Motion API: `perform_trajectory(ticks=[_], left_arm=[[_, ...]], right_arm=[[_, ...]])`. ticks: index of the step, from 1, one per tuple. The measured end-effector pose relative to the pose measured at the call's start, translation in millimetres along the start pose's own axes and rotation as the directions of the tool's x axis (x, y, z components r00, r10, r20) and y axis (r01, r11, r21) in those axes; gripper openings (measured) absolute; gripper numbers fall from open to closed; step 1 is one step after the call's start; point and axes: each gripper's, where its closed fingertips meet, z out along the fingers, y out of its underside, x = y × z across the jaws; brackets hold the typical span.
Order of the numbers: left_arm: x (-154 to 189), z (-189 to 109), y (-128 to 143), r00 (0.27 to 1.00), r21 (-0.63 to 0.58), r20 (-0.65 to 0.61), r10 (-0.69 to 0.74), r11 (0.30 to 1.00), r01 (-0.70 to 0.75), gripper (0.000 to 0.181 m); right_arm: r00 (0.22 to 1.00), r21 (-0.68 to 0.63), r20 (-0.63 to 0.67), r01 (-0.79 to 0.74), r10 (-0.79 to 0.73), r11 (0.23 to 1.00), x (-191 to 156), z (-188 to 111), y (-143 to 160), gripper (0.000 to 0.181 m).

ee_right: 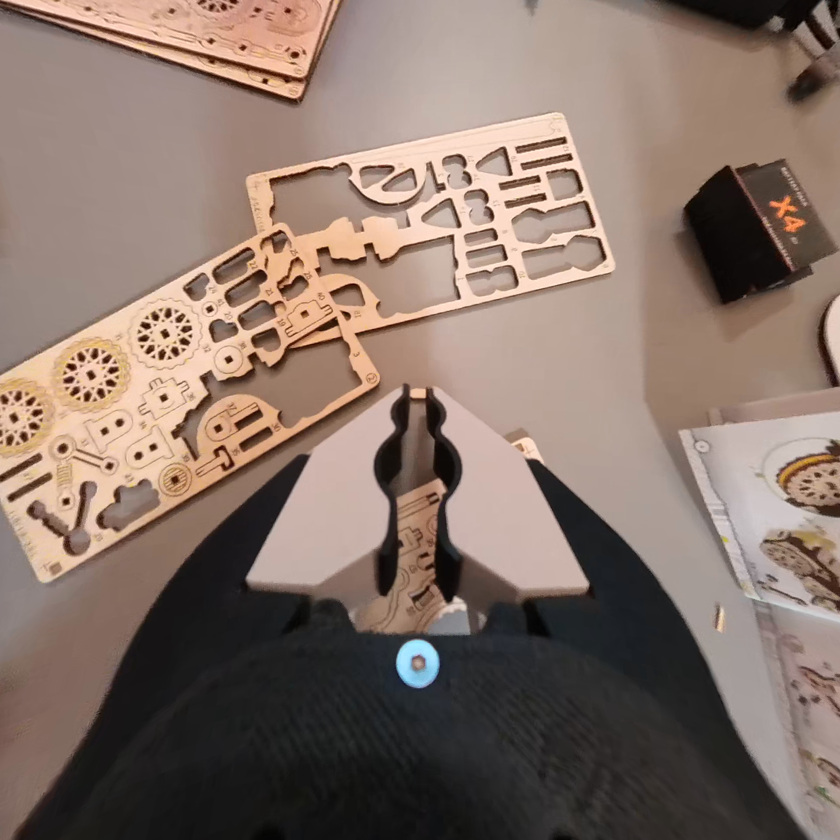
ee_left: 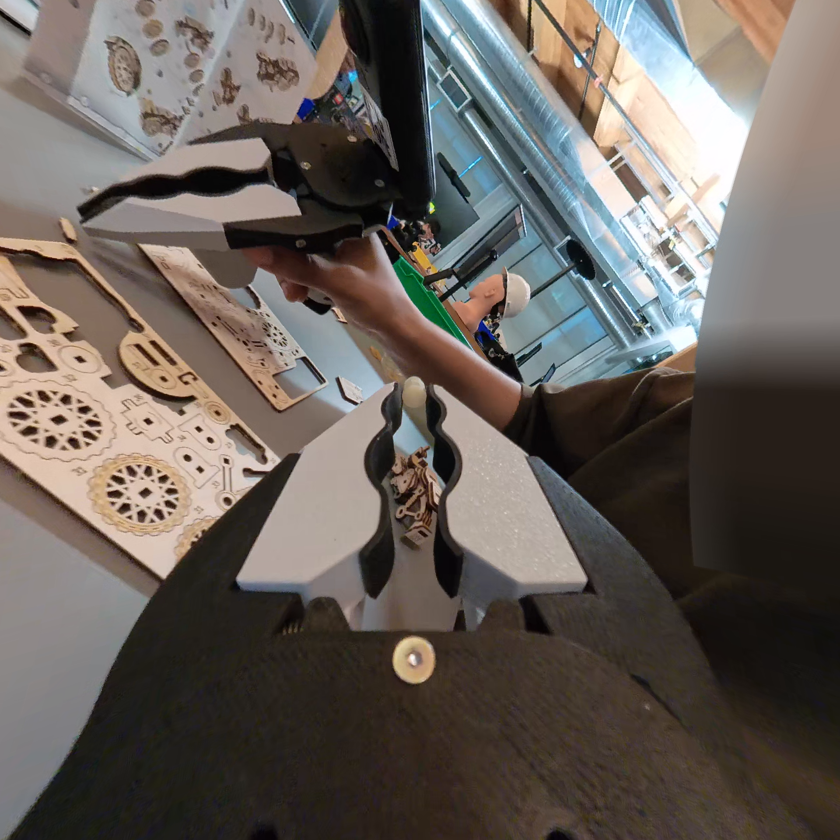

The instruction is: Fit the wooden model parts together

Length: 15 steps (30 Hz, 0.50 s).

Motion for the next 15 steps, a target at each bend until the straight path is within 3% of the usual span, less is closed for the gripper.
perform_trajectory(ticks=[6, 10, 13, 15], left_arm=[[-11.2, -6.9, -10.2, 0.998, 0.033, -0.001, -0.059, 0.998, 0.059, 0.007], [-12.8, -12.2, -16.4, 0.993, 0.057, -0.026, -0.115, 0.992, 0.116, 0.007], [-12.7, -14.5, -18.4, 0.992, 0.064, -0.031, -0.122, 0.99, 0.124, 0.007], [-12.3, -14.9, -18.4, 0.993, 0.062, -0.029, -0.115, 0.991, 0.117, 0.007]], right_arm=[[0.995, -0.047, 0.022, -0.1, 0.101, 0.994, -1.6, 9.1, 2.2, 0.024], [0.999, -0.01, 0.043, -0.029, 0.029, 1.0, -2.4, 13.5, -1.6, 0.0], [0.998, 0.016, 0.069, -0.015, 0.014, 1.0, -5.4, 10.4, -2.7, 0.0], [0.998, 0.039, 0.052, -0.022, 0.02, 0.999, -4.5, 2.8, -3.1, 0.01]])
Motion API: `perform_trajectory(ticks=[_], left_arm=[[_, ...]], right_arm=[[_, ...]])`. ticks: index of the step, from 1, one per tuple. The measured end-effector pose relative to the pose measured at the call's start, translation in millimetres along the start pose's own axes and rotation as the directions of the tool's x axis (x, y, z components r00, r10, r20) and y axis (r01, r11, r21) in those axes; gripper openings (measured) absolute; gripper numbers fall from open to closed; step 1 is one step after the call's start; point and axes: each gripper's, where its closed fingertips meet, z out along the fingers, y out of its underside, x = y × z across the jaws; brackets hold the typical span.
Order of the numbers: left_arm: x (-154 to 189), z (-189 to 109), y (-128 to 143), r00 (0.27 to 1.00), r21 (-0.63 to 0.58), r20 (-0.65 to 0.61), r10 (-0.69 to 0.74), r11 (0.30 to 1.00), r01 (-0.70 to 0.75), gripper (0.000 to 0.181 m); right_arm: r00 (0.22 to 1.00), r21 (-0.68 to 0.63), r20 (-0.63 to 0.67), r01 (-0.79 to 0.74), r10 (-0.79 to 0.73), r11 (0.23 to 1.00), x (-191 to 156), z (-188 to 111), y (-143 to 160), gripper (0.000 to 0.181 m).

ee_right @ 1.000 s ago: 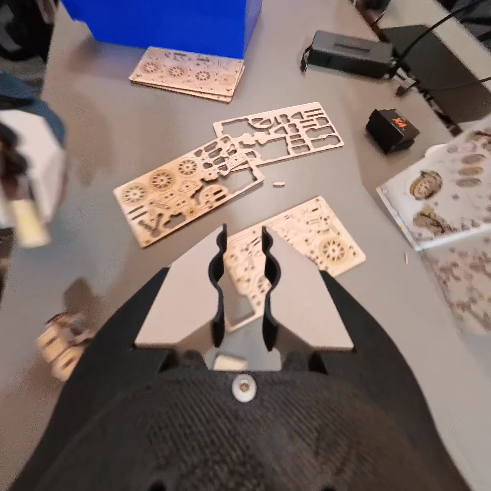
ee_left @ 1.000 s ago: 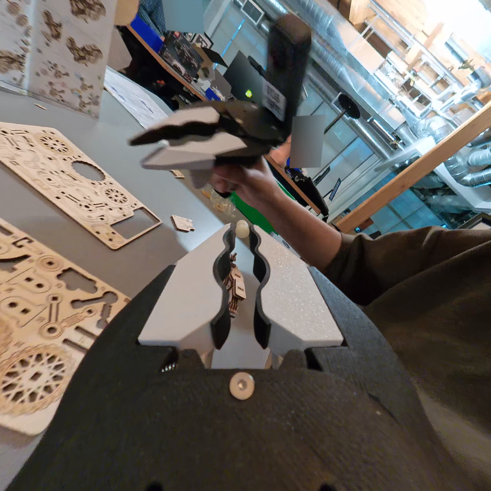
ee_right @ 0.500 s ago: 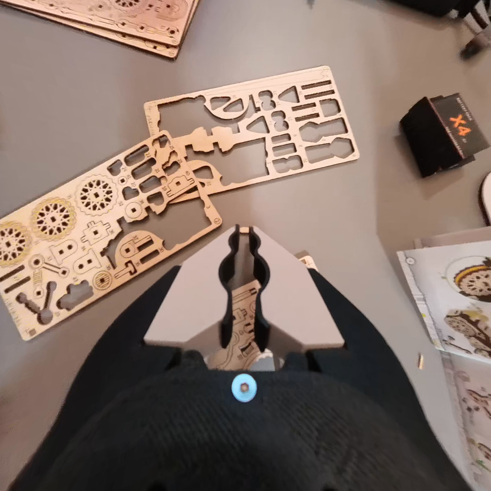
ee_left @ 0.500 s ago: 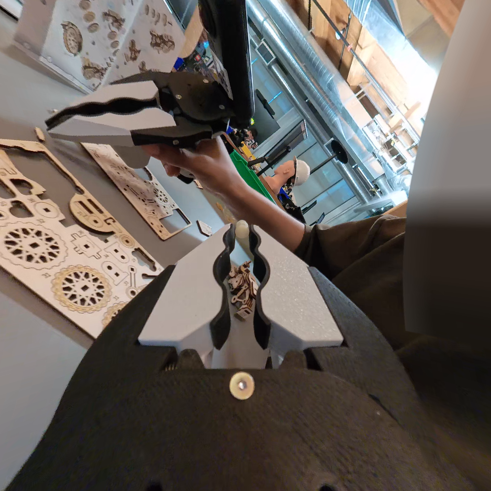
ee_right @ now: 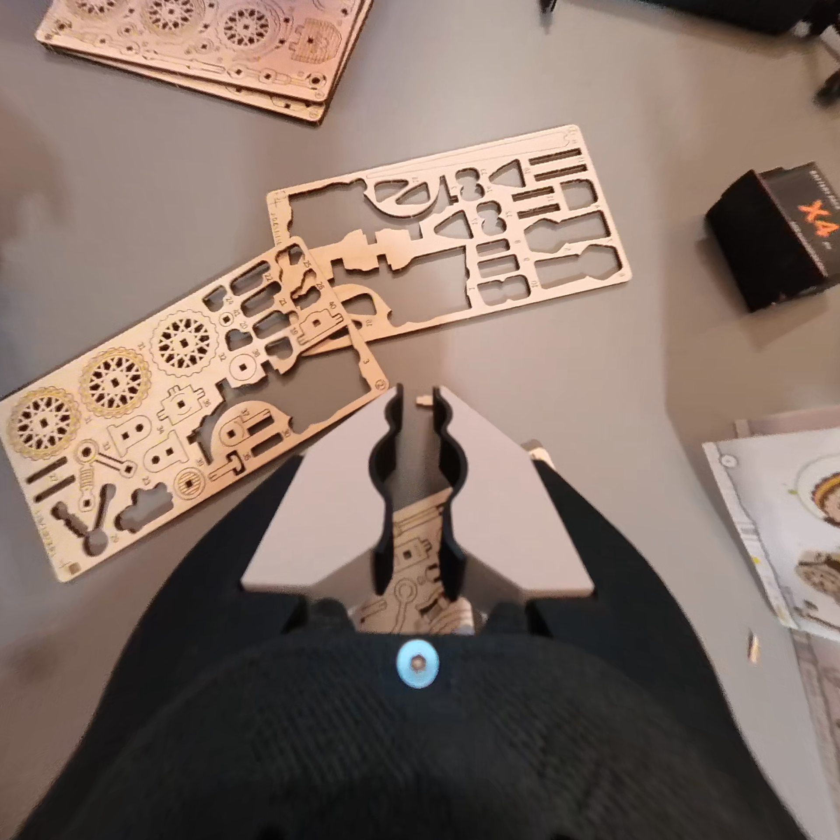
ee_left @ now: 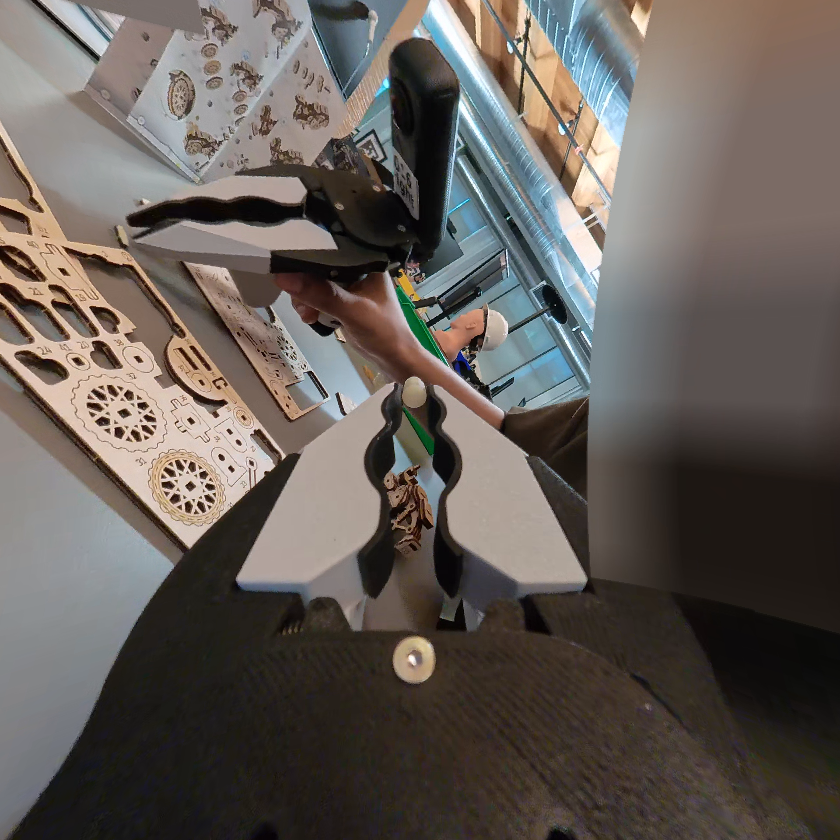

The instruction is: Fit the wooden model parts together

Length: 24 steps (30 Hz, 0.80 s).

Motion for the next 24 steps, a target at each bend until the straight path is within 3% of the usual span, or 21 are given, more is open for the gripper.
perform_trajectory(ticks=[5, 10, 12, 14, 16, 24], left_arm=[[-0.2, 2.0, 2.5, 1.0, -0.01, -0.005, -0.01, 1.0, 0.01, 0.007], [-1.0, 4.5, 7.5, 1.0, -0.025, -0.01, -0.028, 0.999, 0.028, 0.007], [-1.6, 4.3, 7.4, 1.0, -0.024, -0.003, -0.019, 1.0, 0.019, 0.007], [-2.8, 3.6, 6.0, 1.0, -0.022, 0.005, -0.008, 1.0, 0.008, 0.007], [-3.6, 2.6, 4.1, 1.0, -0.016, 0.007, -0.007, 1.0, 0.007, 0.007], [-6.3, 2.1, 3.0, 0.999, -0.011, -0.001, -0.038, 0.999, 0.038, 0.007]], right_arm=[[0.994, -0.035, -0.104, -0.048, 0.045, 0.998, 5.0, -8.5, 10.3, 0.016], [0.991, -0.03, -0.068, -0.119, 0.116, 0.992, 4.2, 5.3, 6.3, 0.022], [0.99, -0.025, -0.036, -0.134, 0.133, 0.991, 4.8, 9.2, 1.8, 0.017], [0.993, -0.034, -0.014, -0.121, 0.121, 0.992, 3.7, 12.3, 0.2, 0.001], [0.996, -0.046, -0.023, -0.083, 0.083, 0.995, 4.2, 12.5, 0.3, 0.0], [0.991, -0.019, -0.105, -0.087, 0.084, 0.996, 5.7, -1.0, 3.5, 0.02]])
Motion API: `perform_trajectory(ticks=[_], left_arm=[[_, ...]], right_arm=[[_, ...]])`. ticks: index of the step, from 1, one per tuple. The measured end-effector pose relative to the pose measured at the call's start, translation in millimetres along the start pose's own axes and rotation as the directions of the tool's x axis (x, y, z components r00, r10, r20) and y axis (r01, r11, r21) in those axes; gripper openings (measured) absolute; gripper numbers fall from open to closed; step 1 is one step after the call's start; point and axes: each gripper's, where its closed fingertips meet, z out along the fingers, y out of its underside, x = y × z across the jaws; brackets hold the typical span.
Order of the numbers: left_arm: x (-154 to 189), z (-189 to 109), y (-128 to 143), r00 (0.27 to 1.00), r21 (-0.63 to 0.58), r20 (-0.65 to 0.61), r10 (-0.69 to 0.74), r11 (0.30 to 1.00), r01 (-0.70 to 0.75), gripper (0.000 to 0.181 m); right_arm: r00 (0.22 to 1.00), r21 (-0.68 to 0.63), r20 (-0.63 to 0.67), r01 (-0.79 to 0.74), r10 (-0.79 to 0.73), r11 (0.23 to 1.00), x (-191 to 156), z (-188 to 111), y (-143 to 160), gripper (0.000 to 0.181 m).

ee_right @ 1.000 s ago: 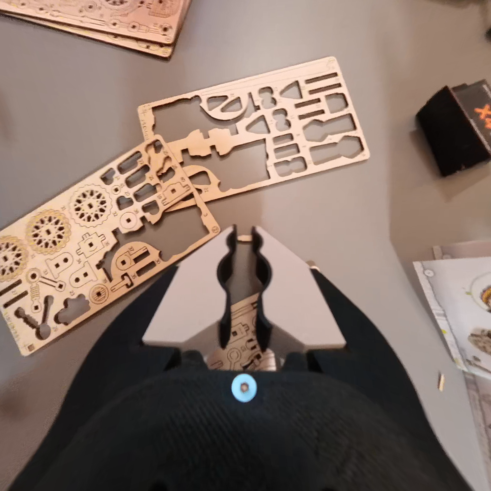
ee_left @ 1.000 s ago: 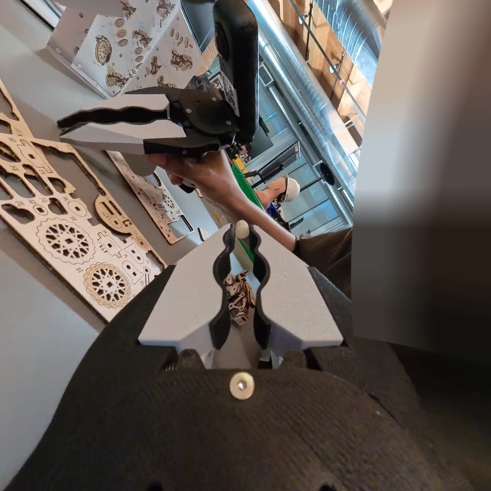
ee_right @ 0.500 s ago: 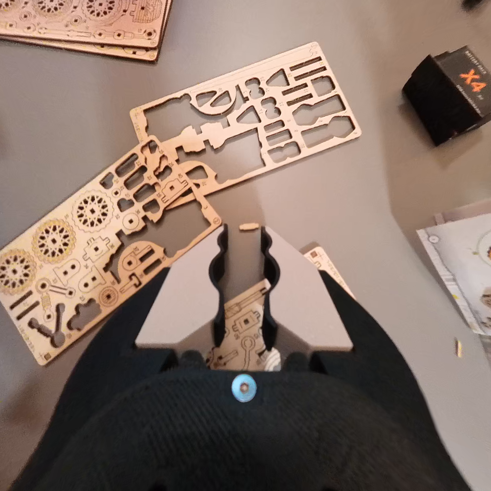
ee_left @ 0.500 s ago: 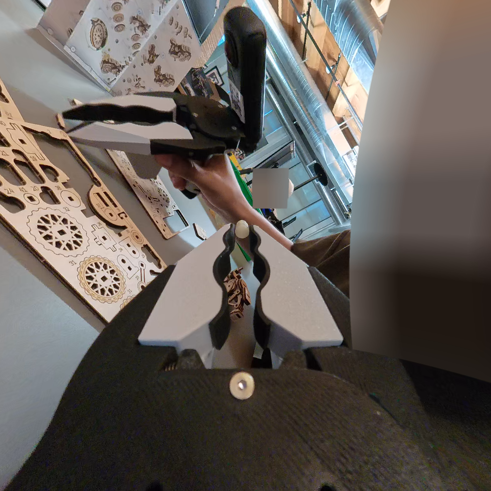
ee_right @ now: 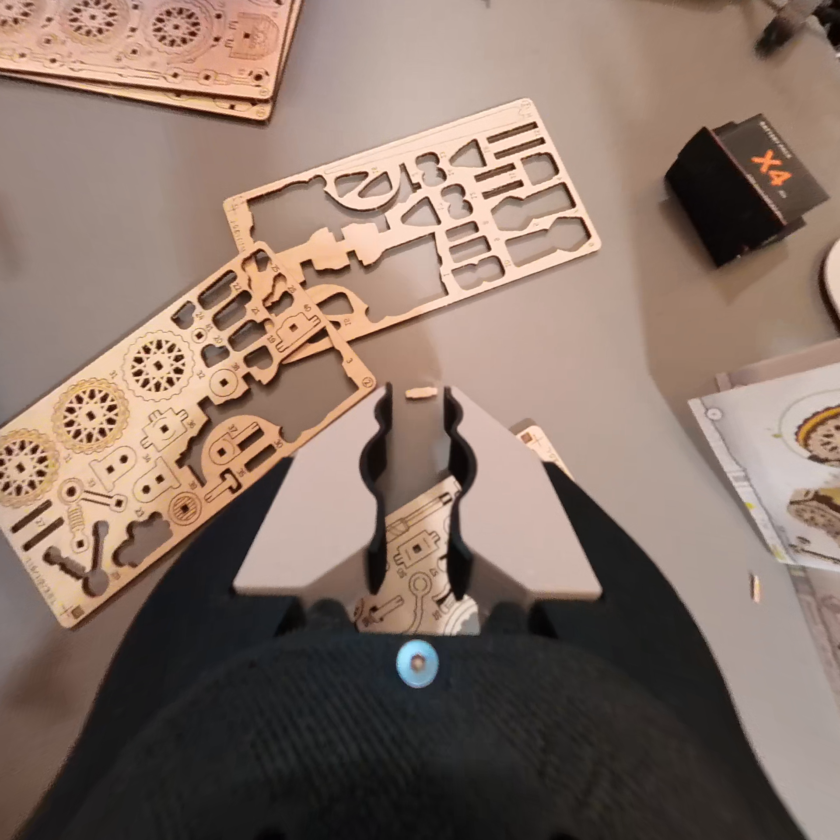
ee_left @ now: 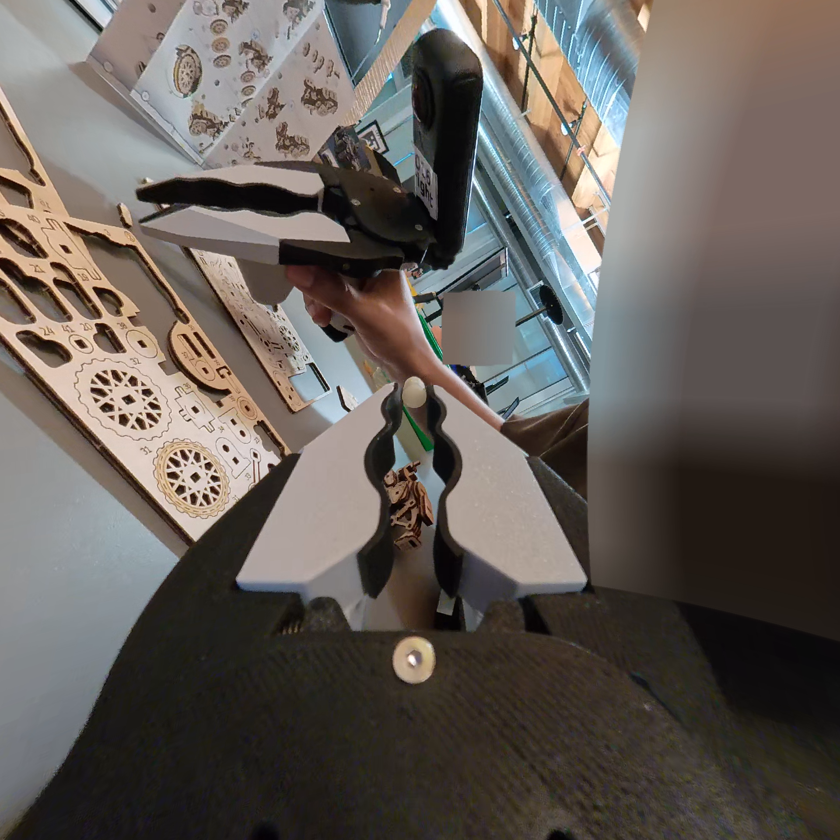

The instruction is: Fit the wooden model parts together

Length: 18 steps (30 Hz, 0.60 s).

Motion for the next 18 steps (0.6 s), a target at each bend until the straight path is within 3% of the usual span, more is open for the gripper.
perform_trajectory(ticks=[5, 13, 18], left_arm=[[0.3, 0.7, 1.9, 1.0, -0.007, 0.003, 0.005, 1.0, -0.005, 0.007], [-3.0, -1.1, -0.9, 1.0, 0.002, 0.013, 0.006, 1.0, -0.006, 0.007], [-3.1, 0.6, 1.8, 1.0, -0.007, 0.011, 0.001, 1.0, -0.001, 0.007]], right_arm=[[0.997, -0.01, -0.07, -0.024, 0.023, 1.0, 11.4, 8.4, 1.1, 0.037], [0.99, -0.04, -0.136, -0.049, 0.043, 0.998, 17.9, -6.1, 17.0, 0.025], [0.996, 0.024, -0.052, -0.075, 0.076, 0.997, 1.2, -5.6, 5.0, 0.028]])
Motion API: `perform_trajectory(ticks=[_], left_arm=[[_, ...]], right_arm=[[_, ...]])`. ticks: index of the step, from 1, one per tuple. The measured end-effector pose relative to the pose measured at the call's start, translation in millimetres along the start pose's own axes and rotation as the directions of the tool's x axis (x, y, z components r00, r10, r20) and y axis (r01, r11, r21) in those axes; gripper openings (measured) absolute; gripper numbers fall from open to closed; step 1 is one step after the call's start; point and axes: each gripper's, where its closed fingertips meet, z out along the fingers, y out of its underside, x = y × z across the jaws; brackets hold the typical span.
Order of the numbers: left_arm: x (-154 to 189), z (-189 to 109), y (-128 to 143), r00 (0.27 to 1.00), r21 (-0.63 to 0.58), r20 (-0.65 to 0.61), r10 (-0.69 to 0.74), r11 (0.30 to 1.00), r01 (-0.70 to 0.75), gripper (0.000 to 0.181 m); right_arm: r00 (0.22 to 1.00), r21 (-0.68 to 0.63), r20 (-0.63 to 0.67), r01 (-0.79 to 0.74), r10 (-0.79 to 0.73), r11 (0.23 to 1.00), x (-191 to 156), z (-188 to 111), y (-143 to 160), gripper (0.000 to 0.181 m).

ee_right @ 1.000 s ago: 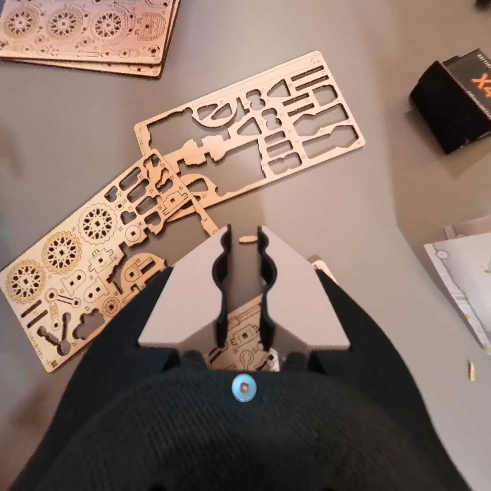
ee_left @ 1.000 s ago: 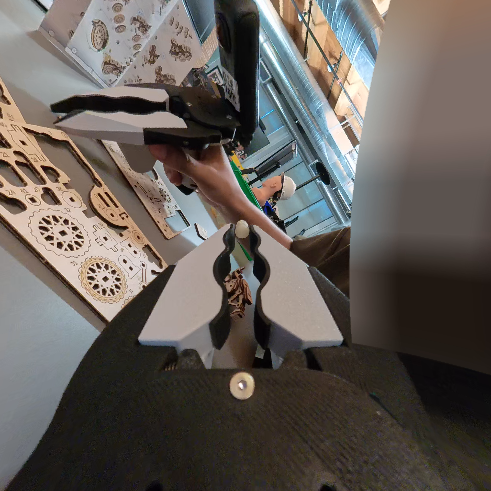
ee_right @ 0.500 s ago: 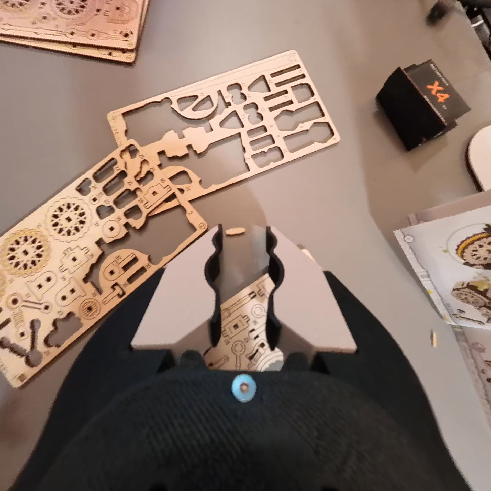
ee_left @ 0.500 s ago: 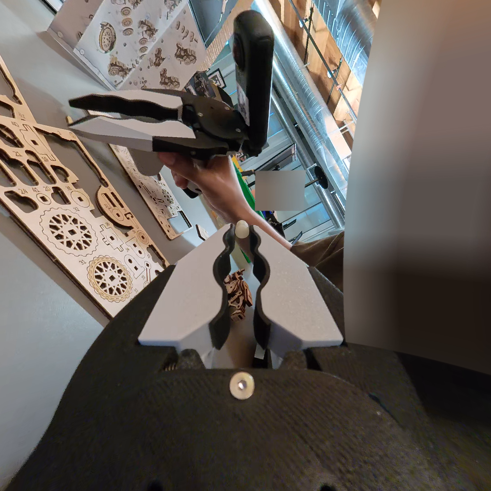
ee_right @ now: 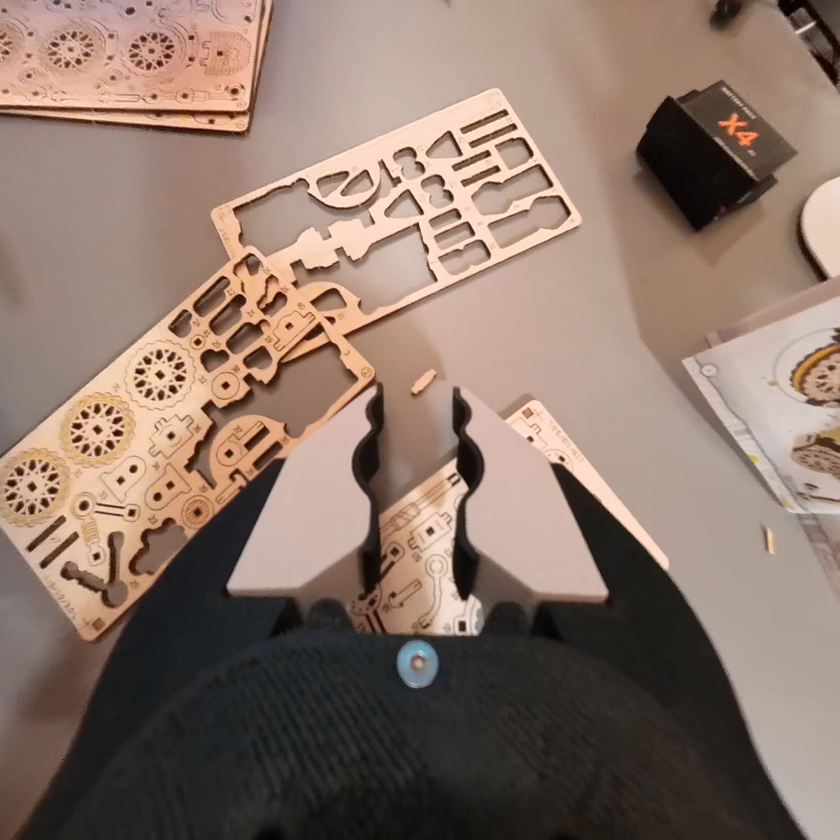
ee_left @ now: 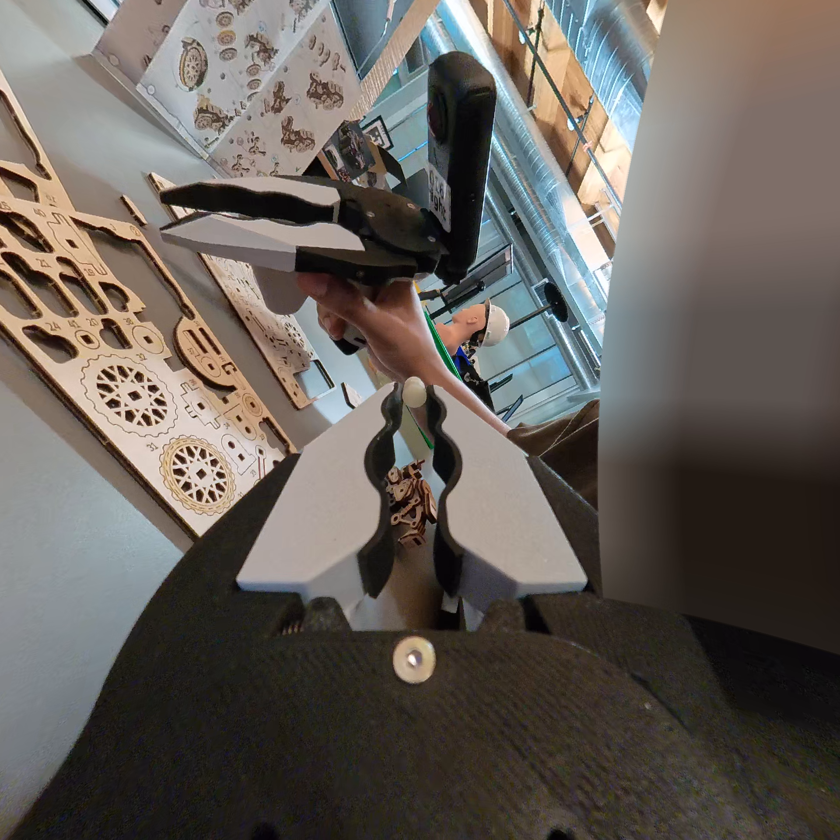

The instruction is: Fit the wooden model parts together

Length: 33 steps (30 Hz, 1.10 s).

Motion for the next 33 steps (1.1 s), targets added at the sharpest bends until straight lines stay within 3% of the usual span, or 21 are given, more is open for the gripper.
perform_trajectory(ticks=[7, 12, 15, 18, 24, 29, 33], left_arm=[[-0.3, -1.1, -1.5, 1.0, 0.004, 0.009, 0.013, 1.0, -0.013, 0.007], [0.8, -1.5, -1.6, 1.0, 0.004, 0.001, 0.006, 1.0, -0.006, 0.007], [0.9, -2.2, -2.7, 1.0, 0.008, 0.005, 0.011, 1.0, -0.011, 0.007], [-1.0, -1.8, -2.4, 1.0, 0.005, 0.017, 0.018, 1.0, -0.018, 0.007], [-5.3, 3.4, 6.9, 0.999, -0.015, 0.041, 0.016, 1.0, -0.016, 0.007], [13.1, 23.7, 31.4, 0.969, -0.079, 0.014, 0.245, 0.967, -0.243, 0.007], [16.0, 38.7, 40.1, 0.871, -0.128, 0.071, 0.485, 0.871, -0.474, 0.007]], right_arm=[[1.0, -0.013, 0.009, -0.026, 0.027, 1.0, 0.3, 11.6, 1.0, 0.004], [0.999, 0.003, 0.033, -0.03, 0.03, 1.0, -0.5, 9.4, 3.1, 0.002], [0.994, 0.057, 0.109, -0.039, 0.033, 0.998, -10.9, 0.1, -1.8, 0.002], [0.984, 0.125, 0.179, -0.041, 0.018, 0.991, -24.9, -23.5, -8.0, 0.002], [0.975, 0.226, 0.201, 0.043, -0.09, 0.973, -66.2, -90.2, 4.2, 0.001], [0.97, 0.325, 0.214, 0.038, -0.113, 0.945, -103.8, -131.5, 25.4, 0.001], [0.968, 0.422, 0.198, 0.058, -0.155, 0.905, -116.1, -165.1, 39.7, 0.001]])
